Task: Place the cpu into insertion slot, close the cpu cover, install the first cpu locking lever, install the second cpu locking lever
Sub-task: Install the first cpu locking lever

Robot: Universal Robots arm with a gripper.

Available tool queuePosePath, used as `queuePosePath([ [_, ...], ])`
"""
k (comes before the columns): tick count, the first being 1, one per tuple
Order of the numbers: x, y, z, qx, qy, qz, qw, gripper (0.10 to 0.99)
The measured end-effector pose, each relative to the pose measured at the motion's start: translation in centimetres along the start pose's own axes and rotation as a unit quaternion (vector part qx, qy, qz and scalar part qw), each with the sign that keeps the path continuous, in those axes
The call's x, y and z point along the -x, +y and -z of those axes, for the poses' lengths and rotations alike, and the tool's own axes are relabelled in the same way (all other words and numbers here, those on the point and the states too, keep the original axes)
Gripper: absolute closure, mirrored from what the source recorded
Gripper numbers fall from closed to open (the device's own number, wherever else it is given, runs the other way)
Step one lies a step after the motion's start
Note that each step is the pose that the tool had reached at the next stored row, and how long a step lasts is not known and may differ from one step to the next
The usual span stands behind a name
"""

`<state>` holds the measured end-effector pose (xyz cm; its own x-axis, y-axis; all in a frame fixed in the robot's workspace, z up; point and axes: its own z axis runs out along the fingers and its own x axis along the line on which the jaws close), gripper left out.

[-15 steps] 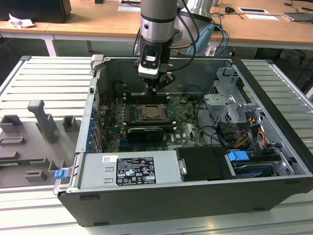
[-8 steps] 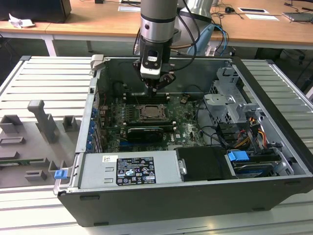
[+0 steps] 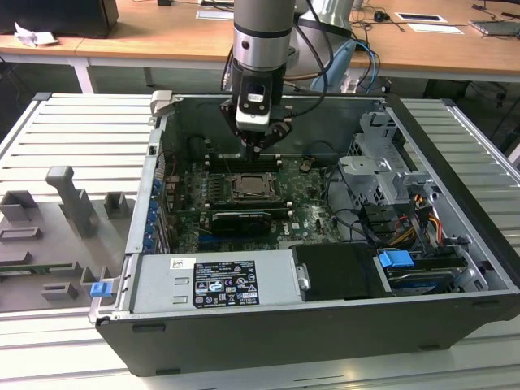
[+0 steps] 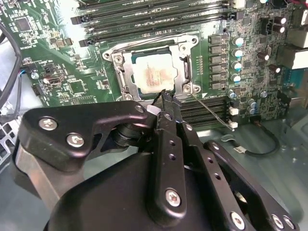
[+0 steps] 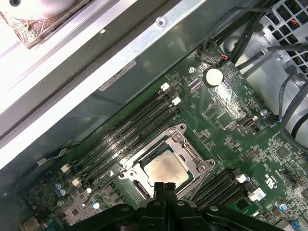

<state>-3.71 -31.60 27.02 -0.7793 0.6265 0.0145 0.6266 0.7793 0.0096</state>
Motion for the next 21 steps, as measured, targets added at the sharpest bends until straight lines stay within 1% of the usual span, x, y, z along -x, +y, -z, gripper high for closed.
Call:
queuePosePath([
  [4, 0.03, -0.04, 0.0, -0.0003, 0.0002, 0.018, 0.9998, 0.98],
  [10, 0.06, -0.07, 0.0, -0.0006, 0.0004, 0.036, 0.9993, 0.98],
  [12, 0.06, -0.08, 0.01, -0.0008, 0.0005, 0.05, 0.9987, 0.98],
  [13, 0.06, -0.08, 0.01, -0.001, 0.0006, 0.064, 0.998, 0.98],
  [15, 0.06, -0.08, 0.01, -0.0014, 0.0009, 0.097, 0.9952, 0.98],
  [16, 0.06, -0.08, 0.01, -0.0016, 0.001, 0.106, 0.9944, 0.98],
  [17, 0.06, -0.07, 0.0, -0.0017, 0.0011, 0.117, 0.9932, 0.98],
  [18, 0.06, -0.07, 0.0, -0.0021, 0.0014, 0.142, 0.9898, 0.98],
  [19, 0.06, -0.07, 0.0, -0.0025, 0.0016, 0.169, 0.9857, 0.98],
  [20, 0.06, -0.07, 0.0, -0.0026, 0.0017, 0.179, 0.9838, 0.98],
  [21, 0.06, -0.08, 0.01, -0.0028, 0.0019, 0.193, 0.9811, 0.98],
])
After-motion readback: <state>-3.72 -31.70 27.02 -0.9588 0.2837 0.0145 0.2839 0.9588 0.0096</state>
